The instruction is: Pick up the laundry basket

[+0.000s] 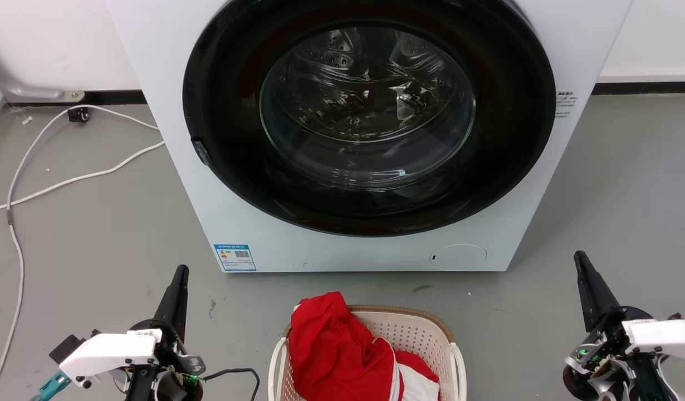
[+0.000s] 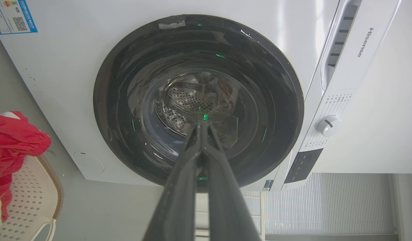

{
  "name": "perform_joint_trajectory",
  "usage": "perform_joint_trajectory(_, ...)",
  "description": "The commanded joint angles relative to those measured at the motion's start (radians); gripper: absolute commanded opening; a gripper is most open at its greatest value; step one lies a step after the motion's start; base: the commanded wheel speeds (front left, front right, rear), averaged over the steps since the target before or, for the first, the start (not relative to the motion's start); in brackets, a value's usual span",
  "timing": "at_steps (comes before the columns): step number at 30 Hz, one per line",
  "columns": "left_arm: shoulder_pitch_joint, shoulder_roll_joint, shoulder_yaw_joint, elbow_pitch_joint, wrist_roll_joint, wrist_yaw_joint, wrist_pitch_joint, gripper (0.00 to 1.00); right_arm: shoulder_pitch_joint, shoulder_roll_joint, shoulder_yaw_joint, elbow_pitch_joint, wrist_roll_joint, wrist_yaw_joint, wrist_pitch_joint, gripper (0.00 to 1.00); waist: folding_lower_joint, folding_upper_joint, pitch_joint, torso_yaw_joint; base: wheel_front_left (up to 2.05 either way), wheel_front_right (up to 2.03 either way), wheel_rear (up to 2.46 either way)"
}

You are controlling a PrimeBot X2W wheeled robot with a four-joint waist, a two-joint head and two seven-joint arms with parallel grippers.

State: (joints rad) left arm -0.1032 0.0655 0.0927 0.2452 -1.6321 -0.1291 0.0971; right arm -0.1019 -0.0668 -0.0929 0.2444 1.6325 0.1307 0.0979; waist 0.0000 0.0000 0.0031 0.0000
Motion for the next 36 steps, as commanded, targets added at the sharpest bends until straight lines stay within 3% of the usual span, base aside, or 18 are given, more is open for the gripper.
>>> perform_joint_trajectory(1,-0.009,-0.001,0.003,0.001,0.004,-0.004,0.004,0.0,-0.01,0.003,-0.002,0.001,-0.005,0.0,0.003,0.0,0.0,0.0,0.0,0.0,0.0,0.0,0.0)
perform_joint_trajectory(36,-0.01,-0.006,0.011,0.002,0.01,-0.004,0.01,0.0,-0.011,0.009,-0.01,0.001,-0.012,0.0,0.01,0.0,0.0,0.0,0.0,0.0,0.0,0.0,0.0)
